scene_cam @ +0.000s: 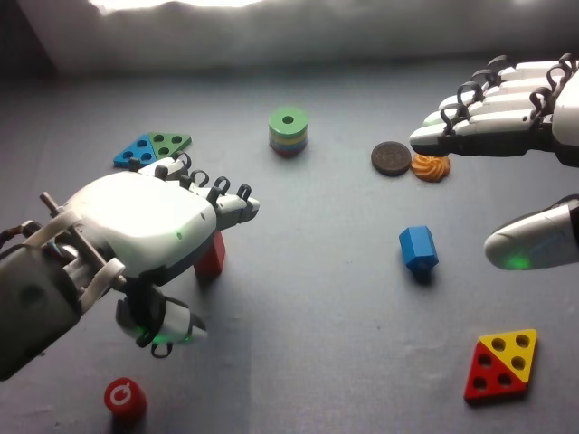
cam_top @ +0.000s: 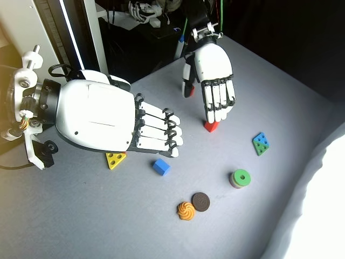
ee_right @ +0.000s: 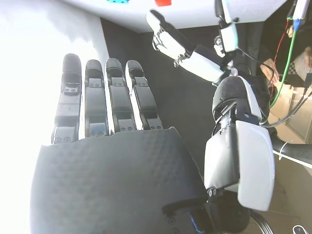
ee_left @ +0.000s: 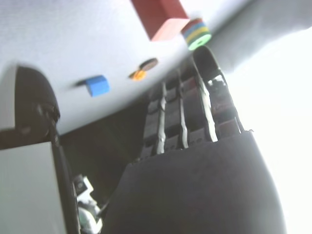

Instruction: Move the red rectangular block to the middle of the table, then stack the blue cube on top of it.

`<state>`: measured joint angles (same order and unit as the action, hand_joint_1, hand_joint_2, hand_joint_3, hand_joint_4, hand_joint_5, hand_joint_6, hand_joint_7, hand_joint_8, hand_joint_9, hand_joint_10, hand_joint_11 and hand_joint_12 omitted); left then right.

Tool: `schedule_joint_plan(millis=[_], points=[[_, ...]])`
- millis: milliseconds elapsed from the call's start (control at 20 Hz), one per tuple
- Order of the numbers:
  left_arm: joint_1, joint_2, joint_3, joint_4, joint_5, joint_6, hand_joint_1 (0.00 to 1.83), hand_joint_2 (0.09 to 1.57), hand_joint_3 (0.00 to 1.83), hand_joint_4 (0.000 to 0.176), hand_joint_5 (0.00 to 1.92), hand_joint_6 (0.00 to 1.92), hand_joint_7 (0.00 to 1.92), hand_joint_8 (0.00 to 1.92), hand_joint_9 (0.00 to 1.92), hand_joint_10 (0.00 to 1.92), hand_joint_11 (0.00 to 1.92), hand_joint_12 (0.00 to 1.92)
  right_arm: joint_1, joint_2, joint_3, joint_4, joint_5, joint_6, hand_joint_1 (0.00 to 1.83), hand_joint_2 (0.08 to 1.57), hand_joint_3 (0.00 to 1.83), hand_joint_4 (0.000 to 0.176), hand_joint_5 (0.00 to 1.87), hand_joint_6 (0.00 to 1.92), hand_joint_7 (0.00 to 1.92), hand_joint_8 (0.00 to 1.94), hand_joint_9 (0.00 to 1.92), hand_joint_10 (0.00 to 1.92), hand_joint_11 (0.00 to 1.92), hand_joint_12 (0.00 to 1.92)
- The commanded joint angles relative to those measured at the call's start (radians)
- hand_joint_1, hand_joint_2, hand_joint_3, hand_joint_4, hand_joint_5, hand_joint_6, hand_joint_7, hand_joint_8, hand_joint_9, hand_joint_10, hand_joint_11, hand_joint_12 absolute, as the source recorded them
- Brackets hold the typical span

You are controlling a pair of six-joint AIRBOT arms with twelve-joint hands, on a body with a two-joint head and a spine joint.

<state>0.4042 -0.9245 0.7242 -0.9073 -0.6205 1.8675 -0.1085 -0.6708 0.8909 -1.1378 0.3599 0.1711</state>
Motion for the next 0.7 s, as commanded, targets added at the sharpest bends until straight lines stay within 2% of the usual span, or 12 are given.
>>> schedule_joint_plan(millis=[0, 350, 500, 550, 650], points=[[-0.003, 0.0, 0.008, 0.044, -0.07, 0.001, 1.13, 0.9, 0.0, 0.0, 0.3, 0.02, 0.4, 0.01, 0.4, 0.04, 0.0, 1.17, 0.012, 0.013, -0.001, 0.04, 0.051, 0.001, 0.01, 1.11, 0.0, 0.0, 0.15, 0.01, 0.13, 0.01, 0.11, 0.02, 0.0, 0.62], [-0.018, -0.057, 0.09, 0.044, -0.07, -0.003, 1.06, 0.91, 0.0, 0.0, 0.3, 0.0, 0.39, 0.0, 0.39, 0.01, 0.0, 1.13, 0.012, 0.013, 0.0, 0.04, 0.051, 0.001, 0.01, 1.12, 0.0, 0.0, 0.12, 0.0, 0.1, 0.0, 0.09, 0.01, 0.0, 0.6], [-0.027, -0.074, 0.121, 0.044, -0.073, -0.003, 1.01, 0.91, 0.0, 0.0, 0.29, 0.0, 0.37, 0.0, 0.38, 0.0, 0.0, 1.12, 0.012, 0.013, 0.0, 0.04, 0.051, 0.001, 0.05, 1.12, 0.0, 0.0, 0.16, 0.01, 0.16, 0.01, 0.14, 0.03, 0.0, 0.73], [-0.028, -0.079, 0.132, 0.044, -0.073, -0.003, 1.01, 0.91, 0.0, 0.0, 0.29, 0.0, 0.38, 0.0, 0.38, 0.01, 0.0, 1.12, 0.012, 0.013, 0.0, 0.04, 0.051, 0.001, 0.04, 1.13, 0.0, 0.0, 0.16, 0.01, 0.15, 0.0, 0.13, 0.02, 0.0, 0.69], [-0.029, -0.089, 0.154, 0.037, -0.073, 0.002, 1.05, 0.91, 0.0, 0.0, 0.32, 0.01, 0.41, 0.01, 0.41, 0.01, 0.0, 1.15, 0.012, 0.013, 0.0, 0.04, 0.051, 0.001, 0.05, 1.13, 0.0, 0.0, 0.18, 0.01, 0.18, 0.01, 0.15, 0.03, 0.0, 0.75]])
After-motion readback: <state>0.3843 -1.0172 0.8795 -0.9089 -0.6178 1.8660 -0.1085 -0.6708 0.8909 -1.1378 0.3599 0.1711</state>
